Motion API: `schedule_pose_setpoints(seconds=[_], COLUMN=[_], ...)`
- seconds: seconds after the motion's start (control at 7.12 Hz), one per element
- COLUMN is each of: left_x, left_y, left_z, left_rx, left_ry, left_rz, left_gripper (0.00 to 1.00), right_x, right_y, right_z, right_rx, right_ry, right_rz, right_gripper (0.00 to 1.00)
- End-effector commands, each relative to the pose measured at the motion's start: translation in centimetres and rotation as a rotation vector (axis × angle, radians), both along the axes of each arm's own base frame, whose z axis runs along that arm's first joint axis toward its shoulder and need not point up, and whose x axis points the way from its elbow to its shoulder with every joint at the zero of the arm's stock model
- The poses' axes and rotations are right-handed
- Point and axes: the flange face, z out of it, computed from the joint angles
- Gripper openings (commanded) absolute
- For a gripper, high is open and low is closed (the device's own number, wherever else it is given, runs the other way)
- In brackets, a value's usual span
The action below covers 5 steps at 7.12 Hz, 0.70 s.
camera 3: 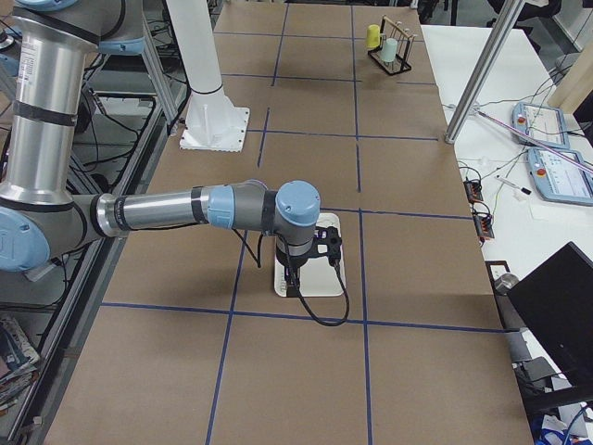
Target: Left arm grabs green cup and hands to right arm on tray
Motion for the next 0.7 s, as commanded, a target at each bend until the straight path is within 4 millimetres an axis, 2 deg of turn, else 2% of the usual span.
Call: schedule_pose_setpoints(seconds=[0.0, 0.14, 0.42, 0.56], left_x=[0.0, 0.1, 0.6, 1.1], left_y=[0.3, 0.9, 0.3, 0.1], left_z=[0.3, 0.7, -1.0, -1.1], left_rx=[0.0, -0.005, 0.092, 0.103], left_ry=[-0.002, 0.01, 0.013, 0.015], left_rz=[0.004, 0.004, 0.012, 0.021], left_gripper=[1.0, 1.0, 1.0, 1.0], right_x=[0.0, 0.0, 0.0, -0.1], right_y=[0.0, 0.1, -0.1, -0.3], right_z=[0.0, 0.2, -0.2, -0.3], right_rx=[-0.001, -0.004, 0.004, 0.003], right_ry=[-0.002, 0.001, -0.002, 0.0], right_rz=[0.001, 0.001, 0.002, 0.002], right_gripper=[1.0, 1.0, 1.0, 1.0])
